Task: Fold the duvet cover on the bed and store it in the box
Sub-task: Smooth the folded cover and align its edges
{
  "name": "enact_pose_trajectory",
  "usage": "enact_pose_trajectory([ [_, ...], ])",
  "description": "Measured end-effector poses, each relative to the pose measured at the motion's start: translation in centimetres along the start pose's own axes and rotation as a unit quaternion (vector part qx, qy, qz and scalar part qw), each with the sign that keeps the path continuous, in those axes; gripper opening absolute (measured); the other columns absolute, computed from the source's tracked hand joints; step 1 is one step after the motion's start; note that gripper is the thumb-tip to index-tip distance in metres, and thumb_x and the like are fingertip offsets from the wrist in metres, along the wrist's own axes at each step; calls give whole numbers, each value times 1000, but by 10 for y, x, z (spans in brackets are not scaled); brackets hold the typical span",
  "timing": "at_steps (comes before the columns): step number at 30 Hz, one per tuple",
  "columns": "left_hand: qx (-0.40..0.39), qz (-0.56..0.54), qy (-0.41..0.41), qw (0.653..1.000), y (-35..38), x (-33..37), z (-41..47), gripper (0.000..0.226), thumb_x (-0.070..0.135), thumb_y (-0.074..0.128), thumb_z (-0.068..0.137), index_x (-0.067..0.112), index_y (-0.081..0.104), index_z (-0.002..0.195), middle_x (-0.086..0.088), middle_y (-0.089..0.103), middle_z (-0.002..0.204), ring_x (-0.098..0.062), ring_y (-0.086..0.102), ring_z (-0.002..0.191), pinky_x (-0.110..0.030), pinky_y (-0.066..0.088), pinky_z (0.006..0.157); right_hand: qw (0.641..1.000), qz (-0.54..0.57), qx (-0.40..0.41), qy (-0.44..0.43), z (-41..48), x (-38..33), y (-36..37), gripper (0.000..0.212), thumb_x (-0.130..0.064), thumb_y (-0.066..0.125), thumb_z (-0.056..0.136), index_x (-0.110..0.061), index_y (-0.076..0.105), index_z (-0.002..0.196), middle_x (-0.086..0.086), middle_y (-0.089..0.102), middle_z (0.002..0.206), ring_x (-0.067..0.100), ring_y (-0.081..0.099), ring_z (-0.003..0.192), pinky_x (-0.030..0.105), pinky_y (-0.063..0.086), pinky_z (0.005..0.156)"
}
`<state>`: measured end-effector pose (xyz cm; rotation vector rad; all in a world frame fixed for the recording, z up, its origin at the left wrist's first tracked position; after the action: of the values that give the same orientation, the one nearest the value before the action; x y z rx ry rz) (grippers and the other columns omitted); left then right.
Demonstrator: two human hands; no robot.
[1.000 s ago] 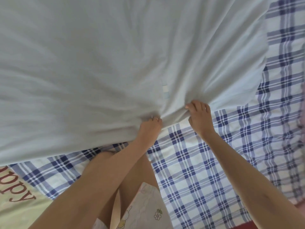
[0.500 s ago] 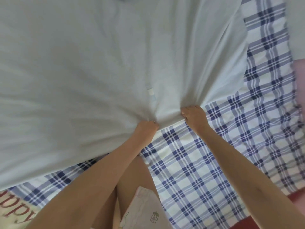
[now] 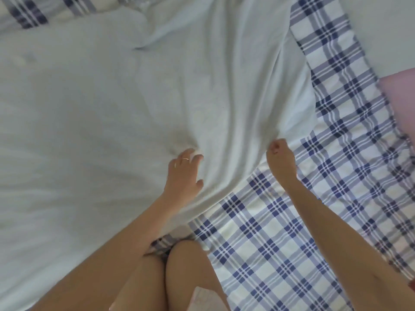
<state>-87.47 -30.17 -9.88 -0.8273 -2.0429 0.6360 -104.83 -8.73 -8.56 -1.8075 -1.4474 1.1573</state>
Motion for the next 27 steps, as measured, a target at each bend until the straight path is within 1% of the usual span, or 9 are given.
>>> enact_pose_trajectory([
  [2, 17, 3, -82, 997, -24, -27, 22, 89, 40, 69, 78, 23, 18, 149, -6, -2, 158, -24, -3, 146, -48, 8, 114, 980, 142, 105, 97, 20, 5, -19, 34, -19, 57, 89, -12, 43, 118, 8, 51, 115, 25, 54, 95, 35, 49, 74],
  [4, 13, -17, -156, 988, -47, -59, 49, 109, 54, 71, 71, 32, 0, 151, -2, -21, 157, -26, -19, 144, -57, -2, 112, 972, 125, 155, 126, 43, -5, -29, 58, -28, 61, 85, -10, 33, 133, 13, 34, 135, 29, 42, 117, 41, 41, 95],
  [8, 4, 30, -197, 980, -97, -98, 96, 120, 76, 63, 60, 44, -16, 145, 7, -33, 152, -29, -27, 141, -71, -4, 103, 967, -37, 219, -127, 68, -87, -36, 61, -31, 55, 84, -12, 35, 138, 11, 36, 142, 31, 29, 136, 44, 21, 113],
  [11, 43, 1, -229, 972, -143, -118, 125, 119, 82, 58, 60, 47, -20, 143, 7, -34, 151, -30, -26, 141, -74, -2, 102, 904, -144, 134, -379, 73, -164, 17, 60, -39, 42, 84, -20, 33, 141, 9, 44, 144, 37, 38, 134, 53, 31, 107],
  [13, 55, -31, -280, 958, -166, -137, 132, 131, 85, 61, 52, 44, -26, 141, 5, -37, 150, -30, -28, 140, -75, -3, 102, 855, -246, 71, -451, 85, -206, 52, 62, -45, 35, 86, -27, 32, 145, 4, 38, 150, 34, 37, 136, 58, 31, 105],
  [16, 35, -51, -308, 949, -174, -158, 133, 147, 89, 60, 38, 39, -37, 137, 6, -46, 145, -28, -33, 138, -74, -7, 102, 894, -302, -5, -332, 144, -248, 64, 64, -54, 26, 97, -27, 10, 152, 2, 8, 160, 28, 13, 146, 52, 14, 115],
  [19, 23, -59, -301, 952, -172, -170, 144, 150, 91, 54, 29, 39, -43, 132, 6, -51, 140, -27, -38, 135, -72, -11, 102, 935, -210, 124, -258, 194, -305, 31, 52, -40, 30, 101, -7, 33, 142, 13, 37, 143, 30, 42, 125, 39, 36, 97],
  [22, 1, -62, -295, 953, -173, -174, 155, 150, 89, 58, 33, 39, -47, 127, 5, -54, 136, -27, -42, 133, -71, -12, 101, 921, -49, 187, -337, 215, -366, 8, 31, -25, 37, 101, -10, 48, 126, 6, 49, 127, 23, 52, 105, 30, 43, 73],
  [27, -44, -60, -310, 948, -177, -181, 155, 149, 88, 62, 37, 39, -54, 118, 7, -61, 128, -27, -47, 128, -72, -12, 100, 907, -203, -40, -367, 246, -411, 27, 30, -39, 53, 93, -16, 56, 113, 2, 56, 111, 21, 54, 94, 31, 40, 74],
])
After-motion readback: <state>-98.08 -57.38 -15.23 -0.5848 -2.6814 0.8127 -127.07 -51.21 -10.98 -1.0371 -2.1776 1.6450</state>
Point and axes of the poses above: each hand's wrist, its own z-axis towards the middle knuckle, its own y-axis out of the palm, x = y × z, the point moved 6 cm from there along z, towards the middle knuckle
